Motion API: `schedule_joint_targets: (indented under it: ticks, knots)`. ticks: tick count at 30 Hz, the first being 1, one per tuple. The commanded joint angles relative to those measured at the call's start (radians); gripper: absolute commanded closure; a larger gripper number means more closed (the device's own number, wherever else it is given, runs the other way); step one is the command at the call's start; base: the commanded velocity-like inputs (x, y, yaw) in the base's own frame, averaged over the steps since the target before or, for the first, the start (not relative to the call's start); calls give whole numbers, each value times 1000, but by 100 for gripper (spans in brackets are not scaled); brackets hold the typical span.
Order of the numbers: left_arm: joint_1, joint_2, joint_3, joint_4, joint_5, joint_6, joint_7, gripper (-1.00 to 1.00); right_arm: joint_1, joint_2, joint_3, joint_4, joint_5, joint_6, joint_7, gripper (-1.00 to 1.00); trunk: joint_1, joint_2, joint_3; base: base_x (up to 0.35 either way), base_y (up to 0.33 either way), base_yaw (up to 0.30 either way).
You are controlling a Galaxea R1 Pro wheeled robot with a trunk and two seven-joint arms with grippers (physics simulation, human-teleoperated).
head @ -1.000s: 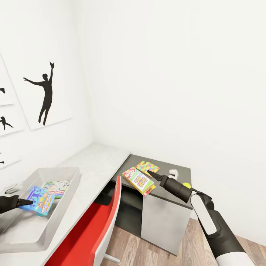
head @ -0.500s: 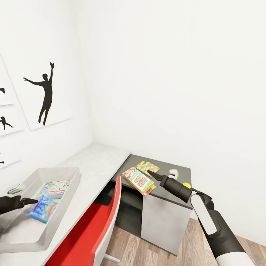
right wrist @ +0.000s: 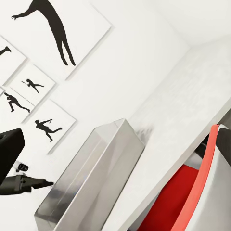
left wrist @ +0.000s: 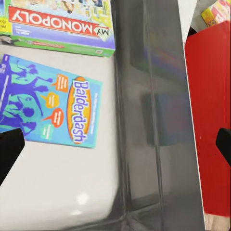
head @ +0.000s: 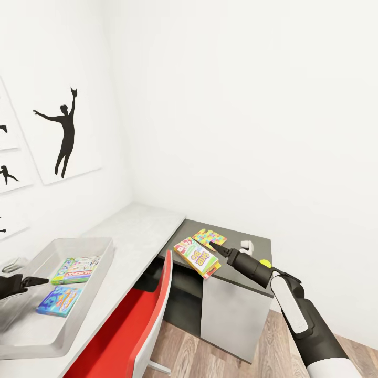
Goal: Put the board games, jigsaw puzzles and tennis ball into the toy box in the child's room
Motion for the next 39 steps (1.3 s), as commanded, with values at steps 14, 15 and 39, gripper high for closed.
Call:
schedule_joint_targets:
  ticks: [14,15,39]
  knots:
    - [0,-2,117,-1,-5,8,-411,-100,0,-1,1,-2,-7,4,0,-100,0,-1,5,0,0,0]
    - [0,-6,118,-1,-4,9,-411,-100,1,-1,1,-3,-7,3,4,-100,0,-1,7,0,0,0]
    - [11,-74,111,3,177,37,-411,-100,10,-1,-1,-3,-2,-5,83,-100,-42,76,70,0,0,0]
